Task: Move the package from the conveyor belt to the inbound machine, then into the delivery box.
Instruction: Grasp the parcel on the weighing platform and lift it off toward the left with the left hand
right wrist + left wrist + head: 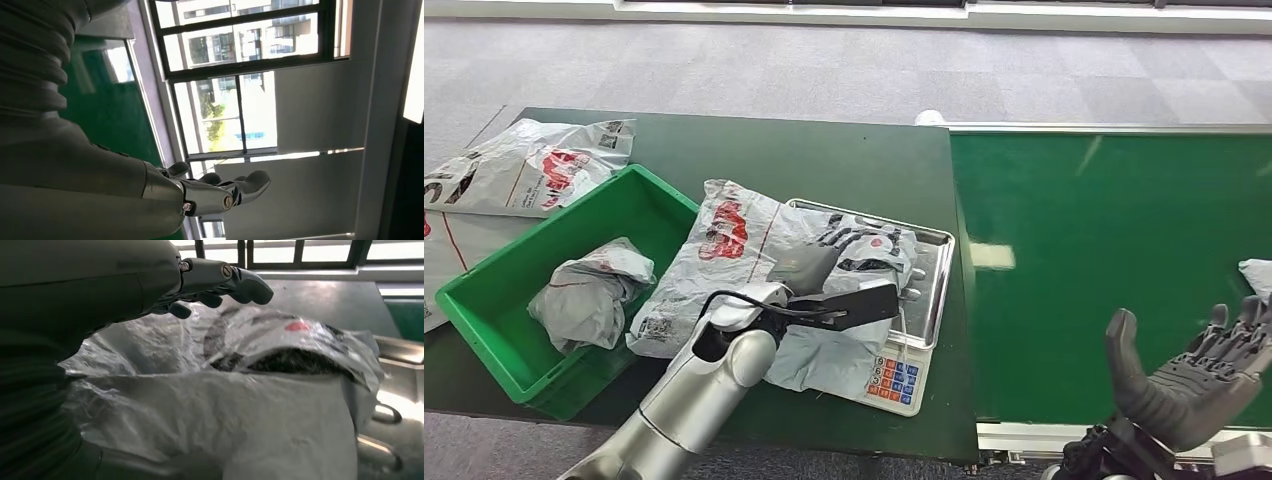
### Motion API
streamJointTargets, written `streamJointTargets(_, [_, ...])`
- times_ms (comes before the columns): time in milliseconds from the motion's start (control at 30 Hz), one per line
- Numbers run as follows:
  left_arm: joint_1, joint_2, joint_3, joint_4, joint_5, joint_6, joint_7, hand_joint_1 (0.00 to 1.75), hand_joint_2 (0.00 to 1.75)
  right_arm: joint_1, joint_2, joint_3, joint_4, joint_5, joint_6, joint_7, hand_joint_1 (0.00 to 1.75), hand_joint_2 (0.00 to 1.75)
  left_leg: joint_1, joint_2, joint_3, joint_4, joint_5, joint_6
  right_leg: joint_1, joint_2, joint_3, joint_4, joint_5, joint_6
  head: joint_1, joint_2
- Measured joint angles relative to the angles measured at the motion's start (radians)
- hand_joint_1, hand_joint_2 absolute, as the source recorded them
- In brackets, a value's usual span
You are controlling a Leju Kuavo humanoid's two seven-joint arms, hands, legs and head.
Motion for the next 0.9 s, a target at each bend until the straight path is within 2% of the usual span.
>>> streamJointTargets(100, [-0.032,-0.049,-0.037,0.157,-0.048,0.012,0.001,1.75,1.75,-0.001,0.010,0.021,-0.010,0.020,-0.007,-0.023,0.00,1.75,0.000,0.000,0.000,0.000,0.000,0.000,0.000,0.000,0.001,0.000,0.000,0.000,0.000,0.000])
streamJointTargets(233, [-0.079,-0.090,-0.045,0.322,-0.073,0.039,-0.016,1.75,1.75,-0.008,0.022,0.028,-0.018,0.017,-0.008,-0.027,0.00,1.75,0.000,-0.001,0.001,0.000,0.001,0.001,0.000,-0.001,0.002,0.000,0.000,0.000,0.000,0.000])
streamJointTargets(433, [-0.122,-0.103,-0.046,0.399,-0.108,0.034,-0.008,1.75,1.75,-0.034,0.033,0.039,-0.018,0.026,-0.008,-0.022,0.00,1.75,0.000,-0.001,0.004,-0.001,0.001,0.001,0.000,-0.001,0.005,0.000,0.000,0.000,0.000,0.000])
streamJointTargets(600, [-0.125,-0.100,-0.022,0.405,-0.117,0.077,-0.012,1.75,1.75,-0.043,0.043,0.041,-0.020,0.052,-0.008,-0.011,0.00,1.75,0.000,-0.001,0.005,-0.001,0.002,0.000,0.001,-0.001,0.006,0.000,0.001,0.000,0.000,0.000])
streamJointTargets(733, [-0.120,-0.084,0.024,0.356,-0.107,0.096,-0.023,1.75,1.75,-0.042,0.046,0.041,-0.029,0.064,-0.009,-0.002,0.00,1.75,0.000,-0.001,0.004,-0.001,0.003,-0.001,0.002,-0.001,0.005,0.001,0.001,-0.001,0.000,0.000])
streamJointTargets(900, [-0.097,-0.043,0.100,0.151,-0.087,0.232,-0.067,1.75,1.75,-0.028,0.049,0.041,-0.051,0.068,-0.011,-0.001,0.00,1.75,0.001,-0.001,0.000,-0.001,0.004,-0.001,0.002,-0.001,0.001,0.001,0.002,-0.001,0.000,0.000])
